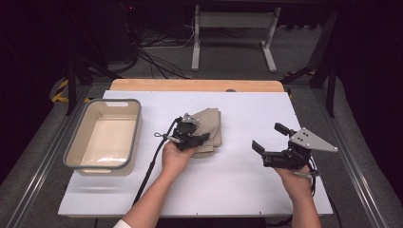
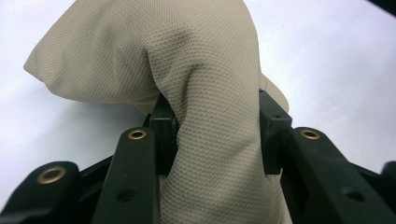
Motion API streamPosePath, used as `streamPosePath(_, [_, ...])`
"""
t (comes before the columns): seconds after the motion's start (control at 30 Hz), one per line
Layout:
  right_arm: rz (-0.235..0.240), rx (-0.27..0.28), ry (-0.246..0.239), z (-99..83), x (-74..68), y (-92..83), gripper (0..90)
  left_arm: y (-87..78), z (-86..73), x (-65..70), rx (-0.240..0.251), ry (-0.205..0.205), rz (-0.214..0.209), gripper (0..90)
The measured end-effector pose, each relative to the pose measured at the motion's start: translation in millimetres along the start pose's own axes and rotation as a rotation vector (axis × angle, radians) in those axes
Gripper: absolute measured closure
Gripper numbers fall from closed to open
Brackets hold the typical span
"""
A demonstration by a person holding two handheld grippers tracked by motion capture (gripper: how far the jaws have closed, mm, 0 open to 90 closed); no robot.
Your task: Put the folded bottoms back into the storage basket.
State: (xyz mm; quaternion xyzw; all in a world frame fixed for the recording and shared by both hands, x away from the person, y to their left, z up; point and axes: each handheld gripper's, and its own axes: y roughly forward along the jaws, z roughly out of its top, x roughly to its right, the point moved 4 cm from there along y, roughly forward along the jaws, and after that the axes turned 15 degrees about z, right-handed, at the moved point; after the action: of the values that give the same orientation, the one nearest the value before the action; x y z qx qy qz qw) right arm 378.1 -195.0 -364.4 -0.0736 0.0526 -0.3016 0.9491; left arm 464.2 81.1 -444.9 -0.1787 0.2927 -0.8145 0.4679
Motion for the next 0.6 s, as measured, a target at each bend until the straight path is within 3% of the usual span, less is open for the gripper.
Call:
streamPosePath(0.27, [0.0,-0.004,0.004,-0.3,-0.4,0.7,0.1,-18.6,6.3,-10.8,0.038,-0.018,0.027,60.3])
streamPosePath(0.43, [0.004,-0.007,-0.003,-0.3,-0.9,1.0,0.2,-30.4,7.3,-13.0,0.057,0.013,0.067,60.2])
streamPosePath(0.6, [0.007,-0.013,-0.001,-0.6,-1.6,2.2,0.2,-43.3,9.0,-13.5,0.092,0.025,0.076,60.1])
